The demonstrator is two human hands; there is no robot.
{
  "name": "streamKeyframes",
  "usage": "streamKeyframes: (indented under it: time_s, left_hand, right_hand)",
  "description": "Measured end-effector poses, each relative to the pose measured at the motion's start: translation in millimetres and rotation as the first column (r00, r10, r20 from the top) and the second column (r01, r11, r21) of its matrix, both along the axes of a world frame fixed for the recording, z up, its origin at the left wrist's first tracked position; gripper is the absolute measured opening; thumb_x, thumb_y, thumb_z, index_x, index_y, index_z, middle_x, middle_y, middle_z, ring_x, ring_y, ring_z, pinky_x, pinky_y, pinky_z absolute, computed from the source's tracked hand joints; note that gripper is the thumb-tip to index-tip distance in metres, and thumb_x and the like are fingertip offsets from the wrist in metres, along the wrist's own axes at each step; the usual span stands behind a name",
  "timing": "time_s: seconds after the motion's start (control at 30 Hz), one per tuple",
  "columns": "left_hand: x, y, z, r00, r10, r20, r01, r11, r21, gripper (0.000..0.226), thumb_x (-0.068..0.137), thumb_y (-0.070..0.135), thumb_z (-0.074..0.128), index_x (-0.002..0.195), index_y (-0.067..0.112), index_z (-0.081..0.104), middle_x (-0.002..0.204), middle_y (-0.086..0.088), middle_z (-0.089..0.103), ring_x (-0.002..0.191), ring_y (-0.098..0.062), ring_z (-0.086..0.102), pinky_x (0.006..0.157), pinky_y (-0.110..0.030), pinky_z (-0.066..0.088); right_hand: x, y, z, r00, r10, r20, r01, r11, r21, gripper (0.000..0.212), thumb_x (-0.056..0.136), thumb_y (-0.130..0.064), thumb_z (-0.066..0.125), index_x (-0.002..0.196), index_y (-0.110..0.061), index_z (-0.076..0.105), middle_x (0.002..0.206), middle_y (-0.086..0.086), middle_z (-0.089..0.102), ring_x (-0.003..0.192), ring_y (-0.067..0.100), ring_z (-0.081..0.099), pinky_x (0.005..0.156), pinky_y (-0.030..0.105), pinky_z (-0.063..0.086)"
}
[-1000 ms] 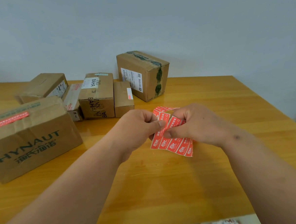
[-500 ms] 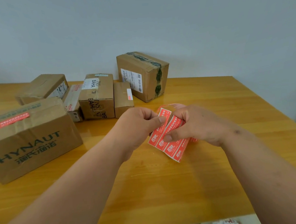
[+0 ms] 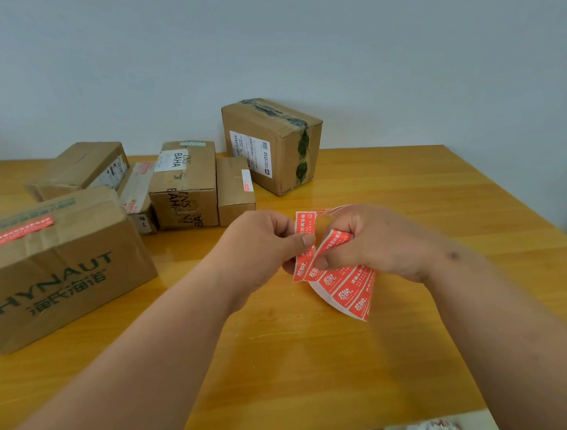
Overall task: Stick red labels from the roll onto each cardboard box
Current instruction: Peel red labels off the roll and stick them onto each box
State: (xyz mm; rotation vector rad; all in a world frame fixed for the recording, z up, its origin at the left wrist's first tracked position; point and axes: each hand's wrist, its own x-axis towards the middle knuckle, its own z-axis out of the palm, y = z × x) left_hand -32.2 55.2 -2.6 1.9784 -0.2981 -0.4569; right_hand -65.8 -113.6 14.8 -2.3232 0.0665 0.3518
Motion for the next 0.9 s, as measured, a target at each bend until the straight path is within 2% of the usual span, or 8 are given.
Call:
streamKeyframes:
  time_s: [0.07,0.37,0.47,0.57,0.7,0.9]
  left_hand:
    - [1,-1,-1,1.0,0.014,-0.002,-0.014,1.0,-0.018,0.02,0.091,0.029,0.065,0.089,0.01,0.07,0.075,0.001,0.075,0.063,-0.004,0.068,0.064,-0.017,0.042]
    - [2,-1,-4,0.997,0.07,0.029,-0.068,0.996,-0.057,0.018,0.091,0.025,0.065,0.086,0.008,0.07,0.072,-0.002,0.074,0.059,-0.007,0.066,0.069,-0.026,0.055]
    - [4,-1,-6,0.993,0.103,0.048,-0.1,0.993,-0.069,0.018,0.091,0.025,0.066,0.083,0.009,0.071,0.071,-0.002,0.074,0.06,-0.008,0.066,0.075,-0.033,0.058]
    - [5,-1,-7,0.988,0.14,0.062,-0.135,0.988,-0.073,0.018,0.091,0.025,0.065,0.08,0.012,0.071,0.07,-0.001,0.073,0.063,-0.011,0.067,0.08,-0.038,0.058]
    - [6,0,-8,0.981,0.18,0.067,-0.175,0.982,-0.073,0.018,0.092,0.025,0.065,0.078,0.015,0.071,0.068,0.0,0.073,0.062,-0.01,0.065,0.083,-0.039,0.057]
    - [10,4,-11,0.97,0.228,0.087,-0.221,0.972,-0.078,0.019,0.092,0.023,0.065,0.077,0.013,0.071,0.067,-0.001,0.073,0.062,-0.011,0.065,0.084,-0.043,0.057]
  right_hand:
    - [-1,0,0,1.0,-0.013,0.013,0.013,1.0,0.011,0.017,0.076,-0.028,0.079,0.091,-0.022,0.073,0.089,-0.006,0.074,0.076,0.005,0.072,0.074,0.029,0.059]
    - [-3,-3,2,0.999,-0.021,0.031,0.02,0.999,0.035,0.011,0.076,-0.032,0.078,0.083,-0.032,0.07,0.09,-0.009,0.073,0.076,0.002,0.071,0.075,0.028,0.058]
    - [-4,-5,2,0.999,-0.022,0.036,0.021,0.999,0.038,0.01,0.075,-0.034,0.078,0.081,-0.033,0.07,0.088,-0.009,0.074,0.077,0.004,0.072,0.075,0.029,0.058]
    - [-5,-7,3,0.999,-0.027,0.041,0.024,0.997,0.069,0.01,0.075,-0.032,0.079,0.08,-0.032,0.071,0.088,-0.007,0.075,0.078,0.008,0.072,0.074,0.028,0.057]
    - [-6,-10,3,0.998,-0.054,0.041,0.048,0.99,0.13,0.016,0.075,-0.028,0.079,0.089,-0.022,0.073,0.088,-0.005,0.075,0.078,0.008,0.072,0.068,0.023,0.056]
    - [-5,-19,1,0.995,-0.088,0.045,0.081,0.987,0.142,0.012,0.073,-0.025,0.079,0.084,-0.023,0.074,0.093,-0.005,0.074,0.081,0.011,0.072,0.073,0.029,0.055]
